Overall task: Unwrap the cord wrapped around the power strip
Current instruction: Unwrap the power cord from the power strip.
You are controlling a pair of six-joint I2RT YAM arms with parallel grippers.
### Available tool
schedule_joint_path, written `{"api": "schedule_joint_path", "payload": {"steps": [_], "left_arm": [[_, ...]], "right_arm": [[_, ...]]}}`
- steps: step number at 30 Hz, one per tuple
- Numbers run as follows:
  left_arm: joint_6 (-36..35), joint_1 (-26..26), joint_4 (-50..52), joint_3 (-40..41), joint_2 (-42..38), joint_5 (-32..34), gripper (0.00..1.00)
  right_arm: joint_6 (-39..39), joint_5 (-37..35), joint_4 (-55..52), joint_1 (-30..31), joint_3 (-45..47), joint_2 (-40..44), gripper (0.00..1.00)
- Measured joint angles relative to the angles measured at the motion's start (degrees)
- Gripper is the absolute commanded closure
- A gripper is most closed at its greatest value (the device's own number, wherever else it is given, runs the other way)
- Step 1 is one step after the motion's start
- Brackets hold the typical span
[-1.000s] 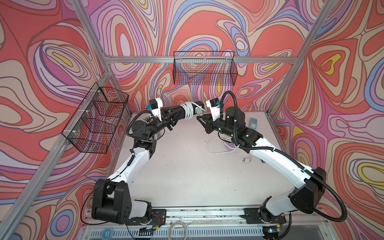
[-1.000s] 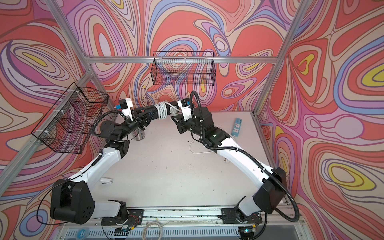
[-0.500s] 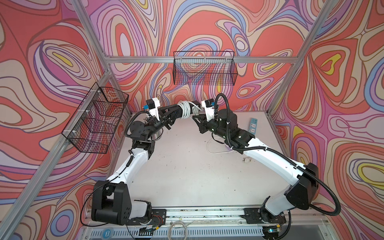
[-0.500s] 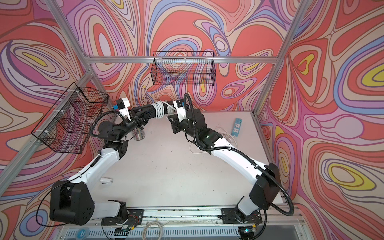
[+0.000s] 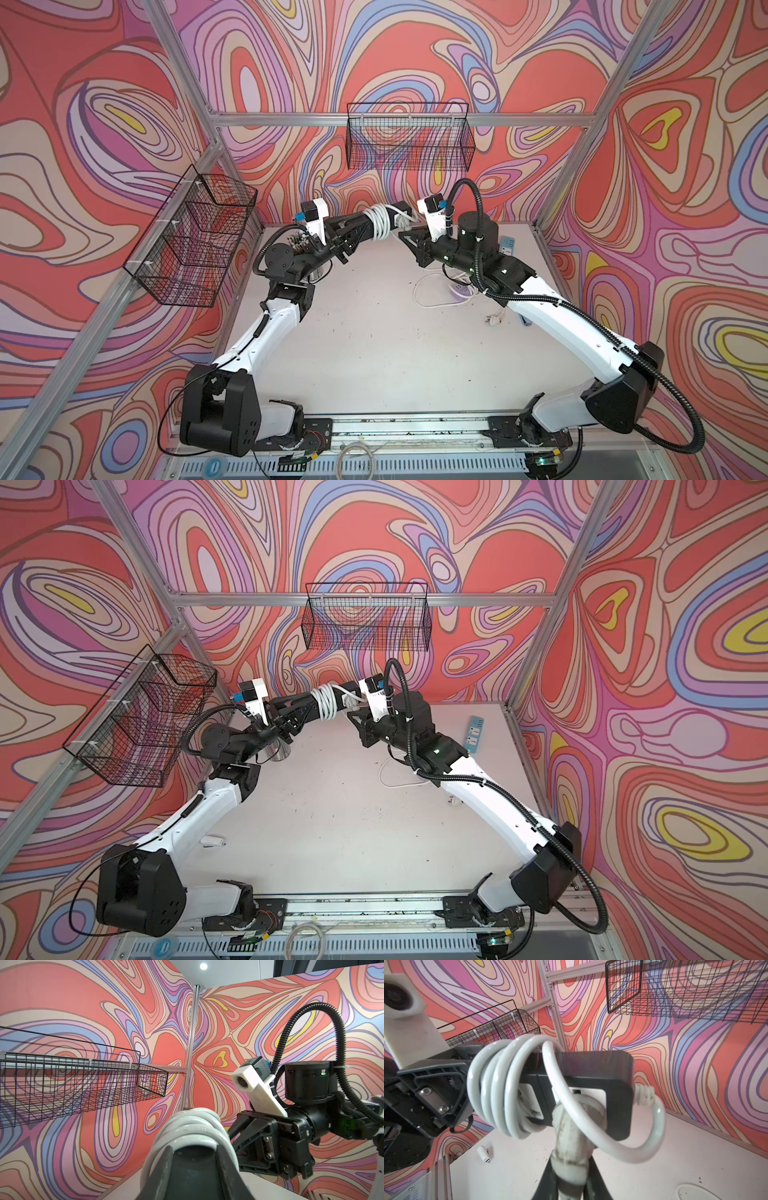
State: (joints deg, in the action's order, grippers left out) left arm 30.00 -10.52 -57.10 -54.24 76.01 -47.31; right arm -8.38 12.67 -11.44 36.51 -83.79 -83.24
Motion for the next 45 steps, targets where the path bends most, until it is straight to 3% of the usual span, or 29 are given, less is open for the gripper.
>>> {"api": "schedule_joint_path", "payload": {"steps": [11, 24, 35, 45], "left_arm": [[0.1, -0.2, 0.7, 0.0, 0.0, 0.0, 1.0], [-0.5, 2.8, -0.1, 0.2, -0.4, 2.4, 1.0], [-1.3, 2.7, 0.7, 0.5, -1.5, 3.3, 1.0], [-1.0, 1.4, 0.8, 0.5, -1.8, 2.7, 1.0]], "right_arm": [[-0.9, 4.1, 0.2, -1.1, 0.0, -0.1, 1.0], [-4.6, -6.8, 4.4, 6.1, -3.3, -7.0, 1.0], [-4.1, -9.2, 3.8, 7.0, -3.6, -6.5, 1.0], [-2.6, -0.2, 0.3, 1.3, -2.8, -1.6, 1.0]]}}
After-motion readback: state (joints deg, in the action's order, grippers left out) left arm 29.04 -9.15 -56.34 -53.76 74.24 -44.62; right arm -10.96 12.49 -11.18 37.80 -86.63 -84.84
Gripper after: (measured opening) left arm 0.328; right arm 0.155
